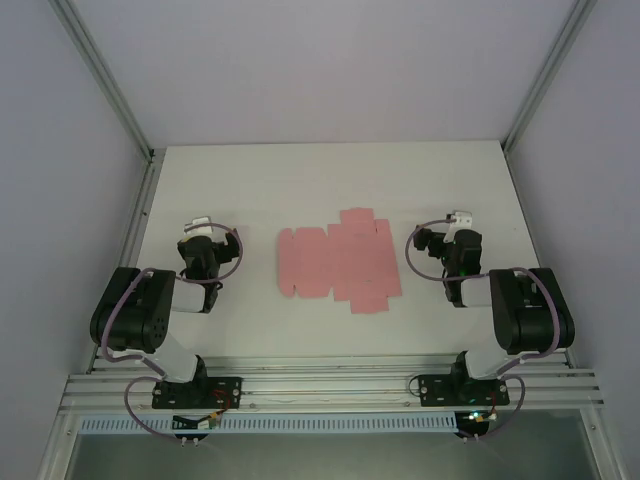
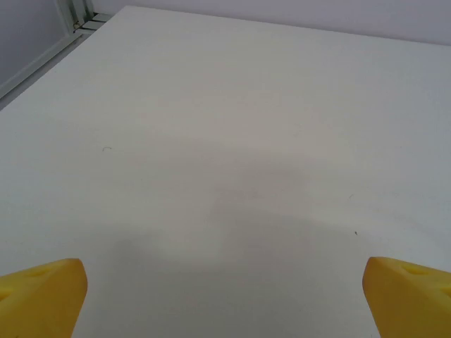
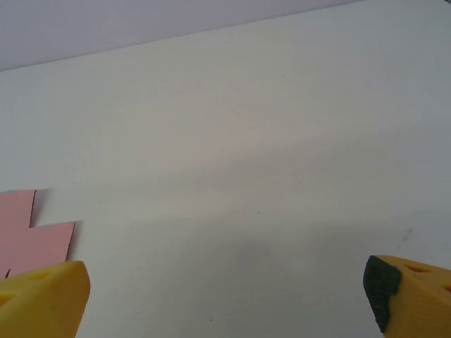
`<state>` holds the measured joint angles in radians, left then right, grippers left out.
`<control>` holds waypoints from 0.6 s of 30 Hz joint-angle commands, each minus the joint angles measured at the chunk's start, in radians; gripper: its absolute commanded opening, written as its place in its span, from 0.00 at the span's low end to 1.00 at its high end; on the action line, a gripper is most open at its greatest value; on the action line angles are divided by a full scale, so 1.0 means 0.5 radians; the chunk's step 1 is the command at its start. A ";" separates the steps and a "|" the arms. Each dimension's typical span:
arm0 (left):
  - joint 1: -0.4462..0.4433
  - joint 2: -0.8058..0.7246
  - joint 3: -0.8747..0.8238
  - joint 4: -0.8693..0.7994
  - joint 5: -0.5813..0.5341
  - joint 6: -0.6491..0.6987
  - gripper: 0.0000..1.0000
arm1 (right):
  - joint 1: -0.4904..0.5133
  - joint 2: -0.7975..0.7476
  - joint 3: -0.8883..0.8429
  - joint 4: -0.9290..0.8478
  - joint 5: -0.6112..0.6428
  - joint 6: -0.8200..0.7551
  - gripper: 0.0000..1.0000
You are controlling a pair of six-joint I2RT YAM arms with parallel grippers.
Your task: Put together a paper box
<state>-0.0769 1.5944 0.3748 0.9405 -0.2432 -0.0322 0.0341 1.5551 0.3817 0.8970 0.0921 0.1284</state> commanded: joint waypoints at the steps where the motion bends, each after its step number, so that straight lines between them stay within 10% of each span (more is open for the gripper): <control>1: -0.009 0.003 0.020 -0.007 0.028 0.024 1.00 | -0.007 0.000 0.021 0.040 -0.027 0.033 1.00; 18: -0.009 0.002 0.027 -0.023 0.028 0.024 1.00 | -0.013 0.000 0.023 0.027 -0.046 0.039 1.00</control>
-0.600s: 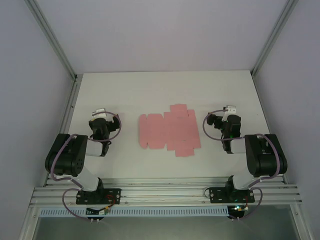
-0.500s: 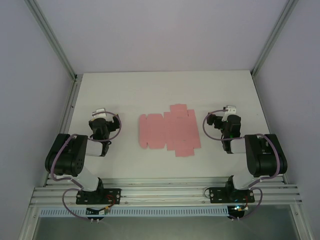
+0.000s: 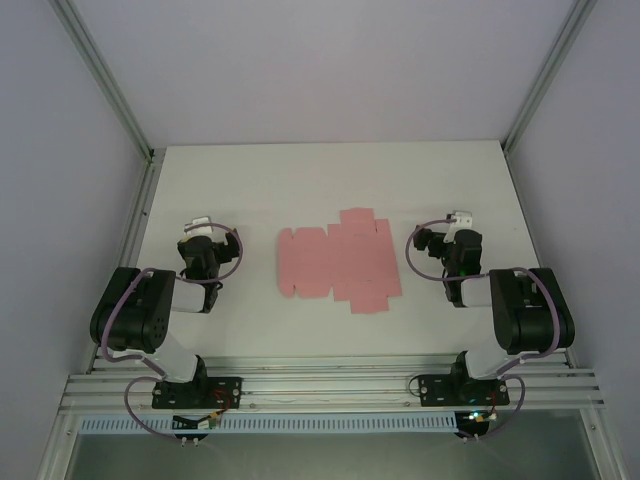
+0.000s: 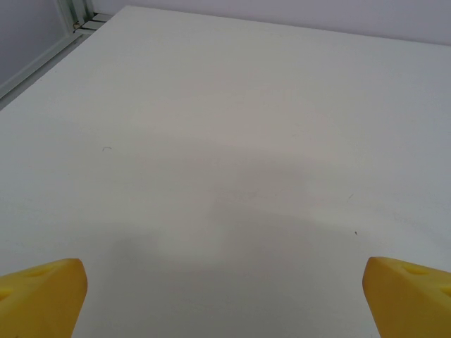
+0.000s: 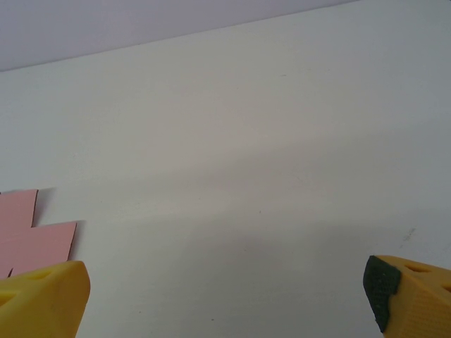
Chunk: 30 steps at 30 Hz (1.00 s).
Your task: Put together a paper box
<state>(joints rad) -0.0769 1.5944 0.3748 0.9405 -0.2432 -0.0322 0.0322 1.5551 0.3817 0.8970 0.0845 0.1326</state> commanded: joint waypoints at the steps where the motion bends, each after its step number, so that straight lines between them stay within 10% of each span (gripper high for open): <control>1: -0.009 0.001 0.027 -0.022 0.027 0.023 1.00 | -0.011 -0.002 0.024 0.028 -0.031 0.030 1.00; 7: -0.009 -0.026 0.043 -0.058 0.005 0.021 1.00 | -0.009 -0.175 0.129 -0.287 -0.021 0.016 1.00; 12: -0.009 -0.513 0.325 -1.013 -0.056 -0.142 1.00 | 0.042 -0.611 0.439 -1.173 0.000 0.204 1.00; 19: -0.011 -0.792 0.626 -1.943 0.685 -0.865 1.00 | 0.346 -0.595 0.948 -2.460 -0.232 0.767 0.84; 30: -0.150 -0.347 0.728 -1.915 1.457 -0.861 1.00 | 0.564 0.097 1.018 -2.455 -0.714 0.919 0.51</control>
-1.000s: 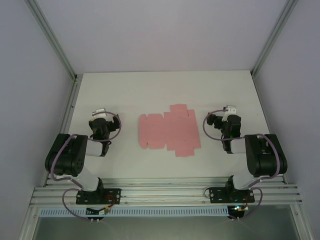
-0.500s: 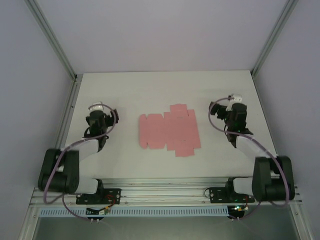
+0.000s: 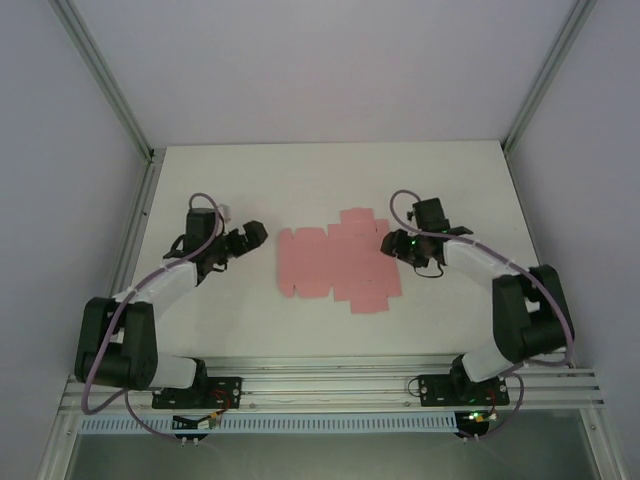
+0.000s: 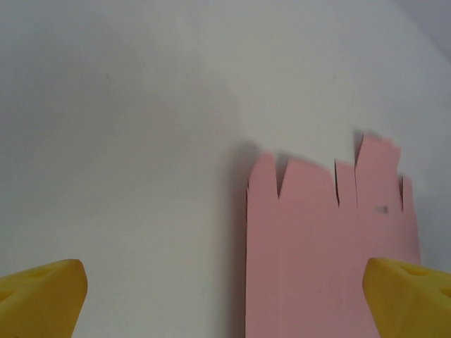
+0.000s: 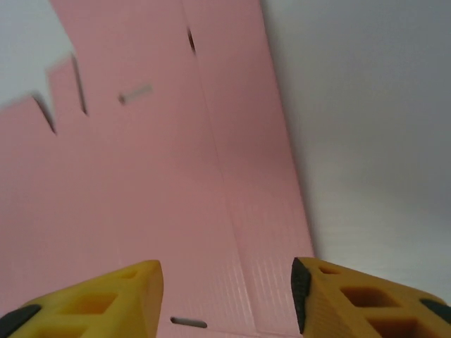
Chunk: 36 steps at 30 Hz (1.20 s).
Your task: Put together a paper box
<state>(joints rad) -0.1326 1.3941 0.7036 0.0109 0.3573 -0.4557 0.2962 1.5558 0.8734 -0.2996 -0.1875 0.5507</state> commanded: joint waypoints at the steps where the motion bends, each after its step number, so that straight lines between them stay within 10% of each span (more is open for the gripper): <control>1: -0.056 0.103 0.083 -0.054 0.279 -0.014 1.00 | 0.036 0.169 0.049 -0.056 -0.198 0.087 0.48; 13: -0.170 0.516 0.082 0.466 0.688 -0.139 0.84 | 0.037 0.516 0.011 0.074 -0.236 0.221 0.45; 24: -0.201 0.351 0.000 0.729 0.677 -0.112 0.00 | -0.023 0.180 -0.037 0.126 -0.337 0.101 0.50; 36: -0.201 -0.168 -0.291 1.619 1.126 -0.250 0.00 | -0.380 -0.832 -0.449 0.534 -0.803 -0.272 0.86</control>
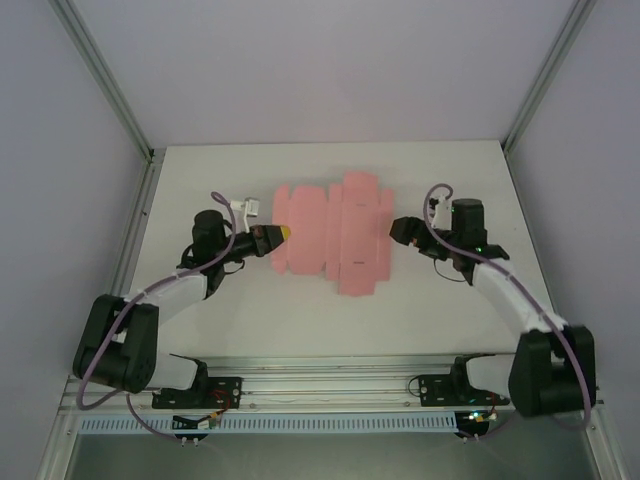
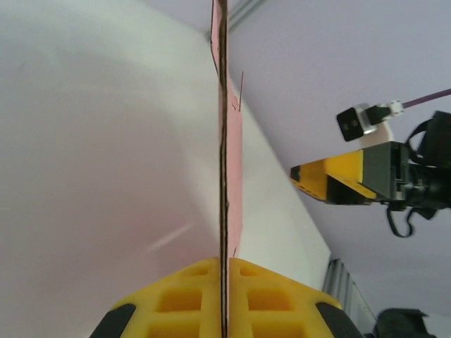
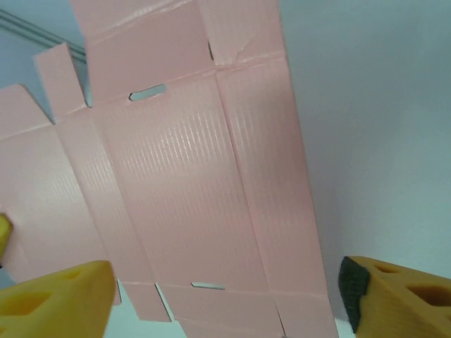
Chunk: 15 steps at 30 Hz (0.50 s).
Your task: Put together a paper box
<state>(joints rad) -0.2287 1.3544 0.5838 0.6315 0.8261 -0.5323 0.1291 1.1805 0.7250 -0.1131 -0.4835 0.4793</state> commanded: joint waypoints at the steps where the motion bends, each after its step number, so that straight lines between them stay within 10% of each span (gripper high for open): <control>1: -0.007 -0.114 -0.073 0.453 0.230 -0.133 0.00 | -0.082 -0.123 -0.191 0.214 -0.296 -0.143 0.86; 8: -0.009 -0.364 -0.134 0.583 0.269 -0.204 0.00 | -0.197 -0.277 -0.226 0.303 -0.745 -0.235 0.90; 15: -0.009 -0.604 -0.187 0.262 0.067 -0.029 0.00 | -0.197 -0.479 -0.297 0.409 -1.042 -0.322 0.53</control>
<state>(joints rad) -0.2287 1.0897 0.5091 0.8032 0.8959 -0.5922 0.0326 0.9756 0.5938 0.0254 -0.8772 0.3492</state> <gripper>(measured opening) 0.060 0.567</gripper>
